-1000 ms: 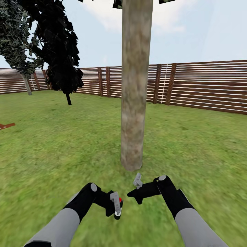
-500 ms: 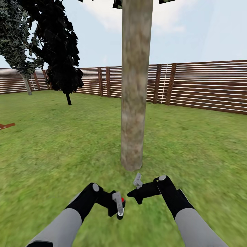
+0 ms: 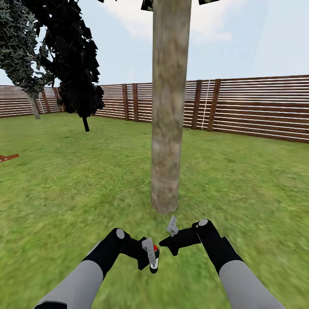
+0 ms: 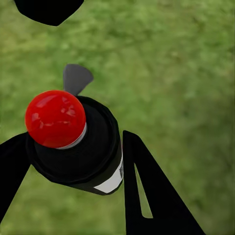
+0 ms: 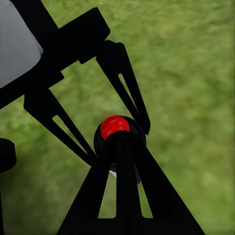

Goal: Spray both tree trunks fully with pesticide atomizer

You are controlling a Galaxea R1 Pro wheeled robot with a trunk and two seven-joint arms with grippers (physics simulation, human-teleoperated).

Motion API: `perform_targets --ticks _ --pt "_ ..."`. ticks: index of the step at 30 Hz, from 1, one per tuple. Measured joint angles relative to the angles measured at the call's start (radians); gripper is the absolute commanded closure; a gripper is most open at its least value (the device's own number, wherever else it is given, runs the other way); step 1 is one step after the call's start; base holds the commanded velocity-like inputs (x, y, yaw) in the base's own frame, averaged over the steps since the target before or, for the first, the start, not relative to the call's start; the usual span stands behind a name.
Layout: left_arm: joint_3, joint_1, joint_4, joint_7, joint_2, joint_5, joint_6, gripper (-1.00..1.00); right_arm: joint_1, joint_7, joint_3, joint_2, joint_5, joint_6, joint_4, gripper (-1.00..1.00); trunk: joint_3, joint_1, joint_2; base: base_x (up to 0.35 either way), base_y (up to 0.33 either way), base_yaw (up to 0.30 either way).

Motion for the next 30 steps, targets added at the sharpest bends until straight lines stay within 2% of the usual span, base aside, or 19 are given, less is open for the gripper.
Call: perform_targets --ticks 17,22,30 --pt "0.000 0.000 0.000 -0.001 0.000 0.008 -0.002 1.00 0.000 0.000 0.000 0.000 0.000 -0.002 0.000 1.00 0.000 0.000 0.000 0.000 0.000 0.000" --pt "0.000 0.000 0.000 -0.002 0.000 0.054 -0.006 1.00 0.000 0.000 0.000 0.000 0.000 -0.001 0.000 1.00 0.000 0.000 0.000 0.000 0.000 0.000" --pt "-0.001 0.000 0.000 -0.002 0.000 0.062 -0.008 1.00 0.000 0.000 0.000 0.000 0.000 -0.002 0.000 1.00 0.000 0.000 0.000 0.000 0.000 0.000"
